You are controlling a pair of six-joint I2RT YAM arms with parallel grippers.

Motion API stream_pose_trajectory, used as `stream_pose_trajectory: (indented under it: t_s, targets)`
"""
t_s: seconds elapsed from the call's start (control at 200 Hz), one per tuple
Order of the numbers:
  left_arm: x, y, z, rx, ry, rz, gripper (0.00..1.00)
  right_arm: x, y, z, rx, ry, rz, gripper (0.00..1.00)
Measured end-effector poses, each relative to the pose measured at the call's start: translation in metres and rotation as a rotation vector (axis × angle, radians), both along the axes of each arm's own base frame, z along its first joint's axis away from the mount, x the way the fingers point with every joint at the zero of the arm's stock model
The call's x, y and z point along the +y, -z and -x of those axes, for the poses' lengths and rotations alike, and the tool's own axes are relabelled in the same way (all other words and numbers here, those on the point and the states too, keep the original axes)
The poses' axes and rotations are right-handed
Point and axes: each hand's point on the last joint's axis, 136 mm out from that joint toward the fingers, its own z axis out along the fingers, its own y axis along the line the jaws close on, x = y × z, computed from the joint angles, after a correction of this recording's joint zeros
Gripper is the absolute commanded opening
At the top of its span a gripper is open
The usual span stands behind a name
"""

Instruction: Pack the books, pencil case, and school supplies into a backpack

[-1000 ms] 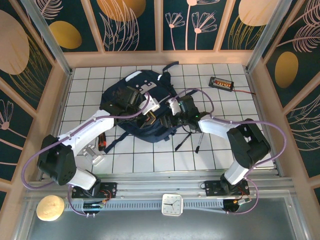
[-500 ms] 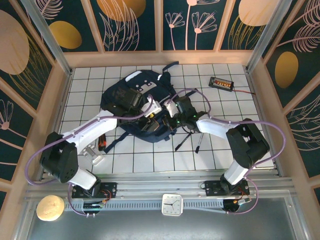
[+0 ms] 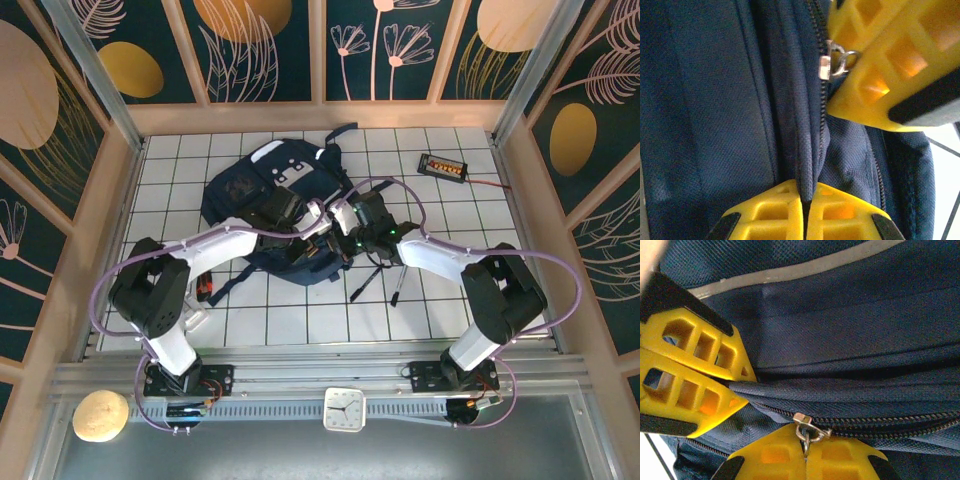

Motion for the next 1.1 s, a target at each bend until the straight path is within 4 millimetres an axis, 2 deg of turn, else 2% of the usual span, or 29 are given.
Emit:
stream_pose_trajectory:
  t_s: [0.16,0.34,0.415,0.6,0.771,0.831,0.926,1.101]
  targets:
    - [0.004,-0.008,0.003,-0.026,-0.008,0.014,0.00,-0.015,0.004,-0.012,-0.017,0.008,0.042,0.00]
    - [0.015,-0.023,0.011,-0.078,0.005,0.001,0.00,-0.054,-0.006,-0.059,-0.090,0.091,0.115,0.00]
    - [0.017,-0.025,0.012,-0.095,0.021,-0.002,0.00,-0.063,-0.007,-0.076,-0.109,0.104,0.136,0.00]
    - [0.018,-0.034,0.011,-0.178,0.069,-0.020,0.00,-0.064,0.006,-0.113,-0.139,0.076,0.227,0.00]
    - [0.017,-0.034,0.004,-0.278,0.103,-0.078,0.00,-0.056,0.024,-0.149,-0.252,-0.043,0.315,0.00]
    - [0.016,-0.030,0.006,-0.299,0.118,-0.098,0.00,-0.055,0.027,-0.155,-0.301,-0.089,0.332,0.00]
    - [0.017,-0.022,0.009,-0.319,0.133,-0.127,0.00,-0.051,0.018,-0.160,-0.378,-0.167,0.313,0.00]
    - [0.022,-0.023,0.010,-0.369,0.153,-0.169,0.00,-0.047,0.002,-0.161,-0.494,-0.248,0.285,0.00]
